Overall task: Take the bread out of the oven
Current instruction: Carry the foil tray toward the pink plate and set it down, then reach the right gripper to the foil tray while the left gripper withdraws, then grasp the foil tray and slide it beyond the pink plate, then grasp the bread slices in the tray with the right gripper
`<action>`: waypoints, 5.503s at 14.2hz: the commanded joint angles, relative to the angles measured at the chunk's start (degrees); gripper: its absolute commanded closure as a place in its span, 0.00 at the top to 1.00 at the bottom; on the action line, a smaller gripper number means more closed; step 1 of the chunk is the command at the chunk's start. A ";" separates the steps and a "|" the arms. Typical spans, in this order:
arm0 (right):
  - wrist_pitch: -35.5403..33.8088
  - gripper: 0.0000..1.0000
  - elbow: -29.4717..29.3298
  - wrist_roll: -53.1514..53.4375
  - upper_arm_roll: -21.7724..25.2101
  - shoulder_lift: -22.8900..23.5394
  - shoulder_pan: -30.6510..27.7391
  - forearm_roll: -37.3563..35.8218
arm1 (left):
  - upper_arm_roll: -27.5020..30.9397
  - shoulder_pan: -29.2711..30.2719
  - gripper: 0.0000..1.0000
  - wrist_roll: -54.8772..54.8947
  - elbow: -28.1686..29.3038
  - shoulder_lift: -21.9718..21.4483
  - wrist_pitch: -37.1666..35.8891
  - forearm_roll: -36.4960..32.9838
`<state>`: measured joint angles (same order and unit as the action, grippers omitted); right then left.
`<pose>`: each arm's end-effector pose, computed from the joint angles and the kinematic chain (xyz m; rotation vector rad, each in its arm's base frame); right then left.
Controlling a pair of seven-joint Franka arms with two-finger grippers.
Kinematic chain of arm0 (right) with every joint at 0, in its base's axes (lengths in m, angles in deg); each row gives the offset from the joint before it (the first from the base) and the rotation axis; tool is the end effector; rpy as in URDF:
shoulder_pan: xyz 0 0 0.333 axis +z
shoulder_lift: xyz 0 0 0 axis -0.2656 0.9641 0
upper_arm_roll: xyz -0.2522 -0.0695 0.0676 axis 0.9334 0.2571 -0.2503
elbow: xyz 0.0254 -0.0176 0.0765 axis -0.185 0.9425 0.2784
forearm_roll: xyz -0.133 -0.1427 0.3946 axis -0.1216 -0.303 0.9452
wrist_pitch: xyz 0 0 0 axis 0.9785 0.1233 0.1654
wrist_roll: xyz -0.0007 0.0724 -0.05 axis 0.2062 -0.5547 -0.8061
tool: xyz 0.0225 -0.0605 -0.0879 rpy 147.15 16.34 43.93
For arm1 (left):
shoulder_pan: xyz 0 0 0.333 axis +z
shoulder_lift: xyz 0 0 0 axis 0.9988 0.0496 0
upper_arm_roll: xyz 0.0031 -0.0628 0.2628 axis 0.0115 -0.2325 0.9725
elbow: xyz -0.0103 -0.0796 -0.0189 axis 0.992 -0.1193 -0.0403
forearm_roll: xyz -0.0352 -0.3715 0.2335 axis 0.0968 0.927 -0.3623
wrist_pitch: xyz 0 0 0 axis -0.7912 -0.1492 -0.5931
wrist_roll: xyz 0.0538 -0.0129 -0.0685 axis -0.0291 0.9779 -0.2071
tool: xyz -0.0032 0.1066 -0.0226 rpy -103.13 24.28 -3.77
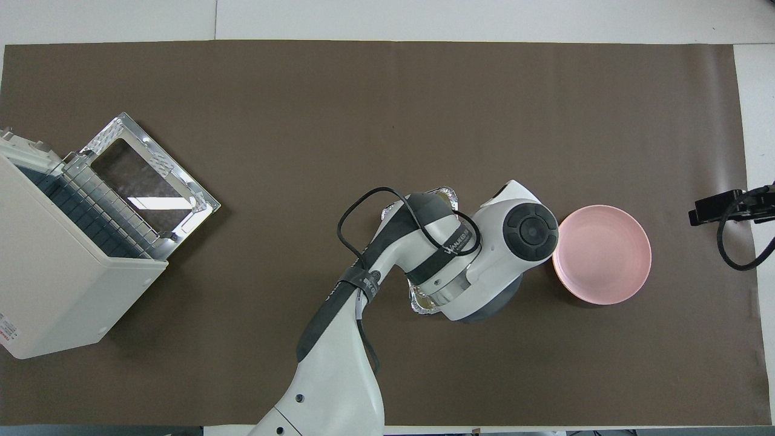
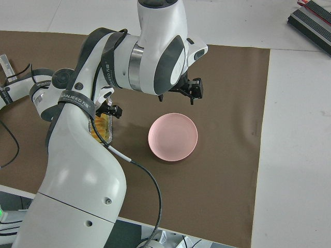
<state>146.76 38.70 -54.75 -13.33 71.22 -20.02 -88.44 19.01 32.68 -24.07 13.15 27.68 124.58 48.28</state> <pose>0.5764 -0.0808 0.5067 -3.1160 -0.0362 0.1069 0.5139 -0.5715 0.3139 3.0912 0.1711 0.0614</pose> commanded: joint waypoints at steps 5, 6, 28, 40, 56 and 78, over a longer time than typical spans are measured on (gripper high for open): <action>0.37 1.00 -3.58 -0.91 -0.92 0.67 0.57 0.04 | -0.25 8.31 1.00 9.67 2.37 -9.47 -8.40 0.93; 1.15 1.00 -3.69 -0.56 -1.09 0.85 2.06 -0.04 | -0.33 10.94 1.00 11.88 4.13 -12.37 -8.85 0.93; 32.87 0.99 12.21 19.48 -1.45 17.38 27.56 0.83 | 0.38 41.54 1.00 54.34 17.41 -34.98 -28.18 -4.95; 35.35 0.67 13.89 19.31 -1.62 19.49 29.23 3.47 | -10.00 48.14 1.00 57.87 23.75 -42.11 -29.43 -7.60; 30.52 0.00 4.42 10.56 -1.45 17.90 17.75 13.28 | -10.88 49.11 1.00 57.52 23.22 -39.73 -27.84 -7.24; 30.77 0.00 -7.20 -9.79 -1.10 30.39 -3.65 14.72 | -10.62 49.11 1.00 57.43 23.13 -40.35 -28.02 -7.24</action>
<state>176.65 32.01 -65.11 -14.33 100.94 -24.61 -75.17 8.82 80.97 33.14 35.31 -11.61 95.60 41.38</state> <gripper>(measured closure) 0.982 0.000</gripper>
